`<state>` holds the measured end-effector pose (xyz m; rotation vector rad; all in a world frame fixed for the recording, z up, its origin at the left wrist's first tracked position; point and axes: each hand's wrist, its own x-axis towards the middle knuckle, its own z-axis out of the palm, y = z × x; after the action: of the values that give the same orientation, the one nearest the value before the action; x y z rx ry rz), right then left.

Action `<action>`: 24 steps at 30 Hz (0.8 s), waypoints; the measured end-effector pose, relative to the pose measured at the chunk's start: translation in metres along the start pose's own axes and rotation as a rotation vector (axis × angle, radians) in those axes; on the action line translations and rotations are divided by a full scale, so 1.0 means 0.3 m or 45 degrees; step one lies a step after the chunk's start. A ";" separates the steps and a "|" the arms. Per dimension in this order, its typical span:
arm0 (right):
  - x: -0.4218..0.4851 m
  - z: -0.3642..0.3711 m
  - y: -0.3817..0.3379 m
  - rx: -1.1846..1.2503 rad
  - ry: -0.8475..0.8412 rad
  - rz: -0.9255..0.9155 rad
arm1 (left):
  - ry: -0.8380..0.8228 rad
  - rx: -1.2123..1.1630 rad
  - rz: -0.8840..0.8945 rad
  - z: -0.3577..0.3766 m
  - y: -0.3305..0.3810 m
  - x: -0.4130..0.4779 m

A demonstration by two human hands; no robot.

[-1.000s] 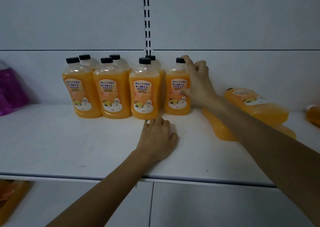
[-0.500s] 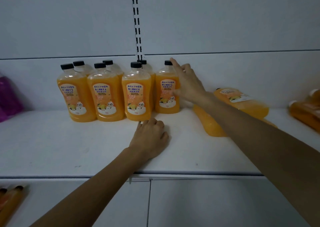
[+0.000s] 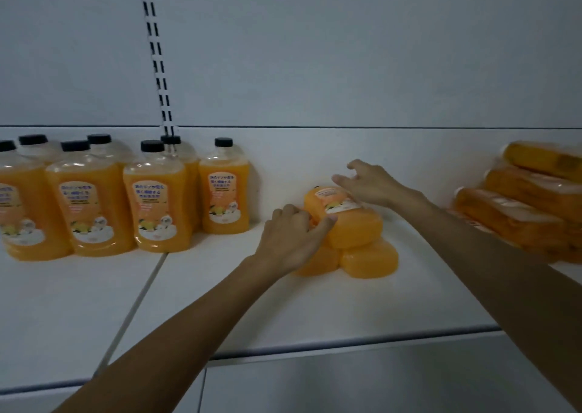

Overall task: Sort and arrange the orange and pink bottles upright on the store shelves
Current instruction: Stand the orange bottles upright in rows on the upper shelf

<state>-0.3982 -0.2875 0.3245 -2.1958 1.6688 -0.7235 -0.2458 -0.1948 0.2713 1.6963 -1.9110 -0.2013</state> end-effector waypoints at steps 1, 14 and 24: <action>0.006 0.007 0.012 -0.002 -0.069 0.034 | -0.001 -0.051 -0.036 0.010 0.008 0.009; 0.042 0.032 -0.006 0.259 -0.236 0.062 | 0.034 -0.322 -0.253 0.058 0.060 0.033; -0.026 -0.024 -0.168 1.006 -0.059 -0.223 | 0.326 -1.040 -0.055 -0.047 0.042 -0.010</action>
<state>-0.3627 -0.2651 0.3546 -1.7556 0.9224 -1.1250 -0.2496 -0.1859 0.2881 1.1332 -1.3264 -0.6466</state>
